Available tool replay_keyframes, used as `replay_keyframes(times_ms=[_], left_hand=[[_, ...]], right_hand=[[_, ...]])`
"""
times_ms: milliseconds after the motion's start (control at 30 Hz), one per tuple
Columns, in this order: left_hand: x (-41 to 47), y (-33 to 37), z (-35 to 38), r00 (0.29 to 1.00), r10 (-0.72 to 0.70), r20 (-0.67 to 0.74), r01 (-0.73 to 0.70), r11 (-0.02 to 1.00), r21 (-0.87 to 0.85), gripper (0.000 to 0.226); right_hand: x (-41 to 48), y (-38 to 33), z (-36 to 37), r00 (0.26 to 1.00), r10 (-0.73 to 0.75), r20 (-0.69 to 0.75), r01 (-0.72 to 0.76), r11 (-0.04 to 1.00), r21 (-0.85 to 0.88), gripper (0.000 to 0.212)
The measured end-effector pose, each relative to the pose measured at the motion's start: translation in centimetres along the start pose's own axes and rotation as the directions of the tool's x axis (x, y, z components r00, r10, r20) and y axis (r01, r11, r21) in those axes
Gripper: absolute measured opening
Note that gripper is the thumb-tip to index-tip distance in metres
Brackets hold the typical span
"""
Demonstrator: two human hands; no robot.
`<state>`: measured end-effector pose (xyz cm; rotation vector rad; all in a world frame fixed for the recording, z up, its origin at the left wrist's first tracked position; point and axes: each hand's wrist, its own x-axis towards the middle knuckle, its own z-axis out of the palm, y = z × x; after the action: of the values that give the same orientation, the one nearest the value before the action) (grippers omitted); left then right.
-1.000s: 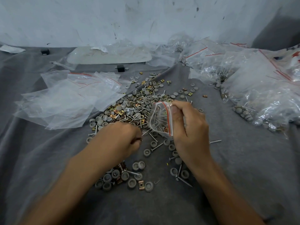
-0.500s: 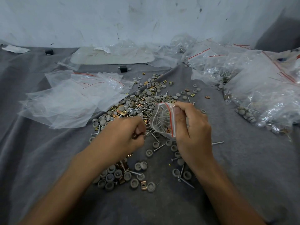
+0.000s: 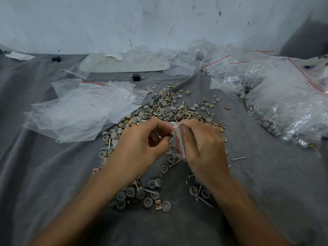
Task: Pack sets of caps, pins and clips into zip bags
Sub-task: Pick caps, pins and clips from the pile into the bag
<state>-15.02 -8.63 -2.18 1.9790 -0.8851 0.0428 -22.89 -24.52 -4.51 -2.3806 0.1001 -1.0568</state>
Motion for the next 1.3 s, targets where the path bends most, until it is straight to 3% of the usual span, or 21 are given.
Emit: replay_keyframes(times_ms=[633,833,933,1000,1067,1133,1233,1300], left_hand=[[-0.1,-0.1,0.0,0.996,0.073,-0.043,-0.073,0.997,-0.001,0.016],[0.3,-0.9,-0.1,0.980,0.075,-0.182,-0.070,0.997,0.036,0.021],[0.5,-1.5,-0.4,0.993,0.045,-0.111,-0.043,0.999,0.025,0.038],[0.6,-1.2,-0.4,0.998,0.031,-0.051,-0.036,0.993,-0.111,0.042],[0.7,-0.4,-0.5,1.000,0.014,-0.006,-0.015,0.957,-0.289,0.040],[0.9,0.3,-0.9,1.000,0.019,0.017,-0.011,0.922,-0.387,0.041],[0.8,1.3,-1.4,0.998,0.031,0.054,0.000,0.864,-0.503,0.044],[0.6,2.2,-1.7,0.997,0.057,0.043,-0.024,0.829,-0.559,0.033]], right_hand=[[0.1,0.0,-0.1,0.999,0.028,0.019,-0.028,0.999,0.026,0.024],[0.2,-0.1,-0.5,0.995,0.089,-0.053,-0.086,0.995,0.060,0.022],[0.8,-0.2,-1.2,0.991,0.083,-0.103,-0.073,0.993,0.092,0.018],[1.4,-0.5,-2.0,0.989,0.105,-0.103,-0.084,0.978,0.189,0.016],[2.0,-0.9,-2.8,0.984,0.167,-0.062,-0.131,0.913,0.386,0.016],[2.7,-1.5,-3.5,0.976,0.217,0.024,-0.187,0.774,0.605,0.017],[3.1,-2.3,-4.3,0.933,0.229,0.278,-0.344,0.336,0.877,0.015],[3.2,-2.5,-4.3,0.874,0.193,0.445,-0.470,0.106,0.876,0.017]])
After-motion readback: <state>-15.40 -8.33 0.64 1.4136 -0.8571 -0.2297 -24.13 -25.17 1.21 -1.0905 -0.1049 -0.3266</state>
